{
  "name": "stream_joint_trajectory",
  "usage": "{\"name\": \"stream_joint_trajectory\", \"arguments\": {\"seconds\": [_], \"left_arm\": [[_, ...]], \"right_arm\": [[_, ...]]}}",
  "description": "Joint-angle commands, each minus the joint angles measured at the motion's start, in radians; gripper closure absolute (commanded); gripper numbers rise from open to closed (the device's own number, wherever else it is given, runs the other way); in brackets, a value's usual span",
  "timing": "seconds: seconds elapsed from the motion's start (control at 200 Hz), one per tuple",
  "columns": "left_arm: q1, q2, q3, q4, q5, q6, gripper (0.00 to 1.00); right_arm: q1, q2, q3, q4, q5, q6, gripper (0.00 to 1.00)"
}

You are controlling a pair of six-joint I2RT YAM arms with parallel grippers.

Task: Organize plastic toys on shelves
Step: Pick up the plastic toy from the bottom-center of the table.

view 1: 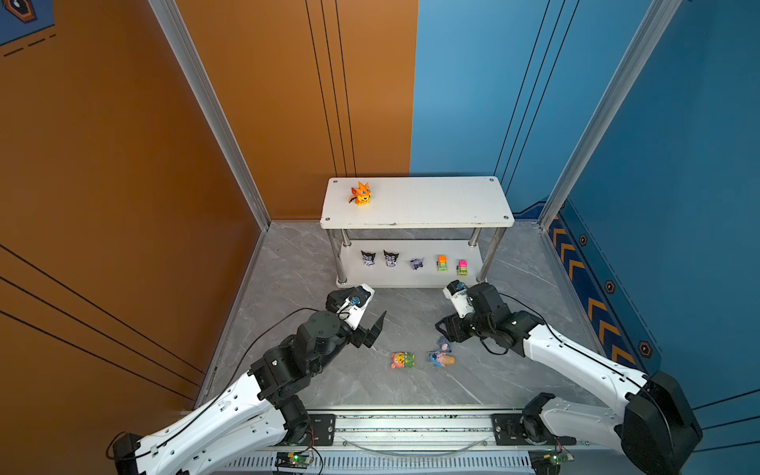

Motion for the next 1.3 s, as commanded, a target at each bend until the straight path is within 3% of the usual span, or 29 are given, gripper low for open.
{"name": "stream_joint_trajectory", "arguments": {"seconds": [0.0,0.19,0.471,0.646,0.921,1.296], "left_arm": [[0.038,-0.071,-0.075,-0.106,-0.177,-0.289,0.02],[0.103,-0.208,-0.174,-0.241,-0.233,-0.467,0.02],[0.228,-0.370,-0.270,-0.312,-0.136,-0.531,0.02],[0.321,-0.377,-0.282,-0.319,-0.038,-0.504,0.02],[0.419,-0.373,-0.322,-0.265,0.067,-0.496,0.02],[0.466,-0.359,-0.332,-0.239,0.123,-0.492,0.02]], "right_arm": [[0.149,0.100,0.146,-0.154,0.008,-0.198,0.34],[0.344,0.406,0.476,-0.550,0.126,-0.428,0.33],[0.365,0.688,0.765,-0.825,0.148,-0.538,0.31],[0.377,0.779,0.870,-0.898,0.149,-0.568,0.31],[0.380,0.863,0.910,-0.920,0.127,-0.581,0.31],[0.395,0.967,0.973,-0.895,0.098,-0.592,0.33]]}}
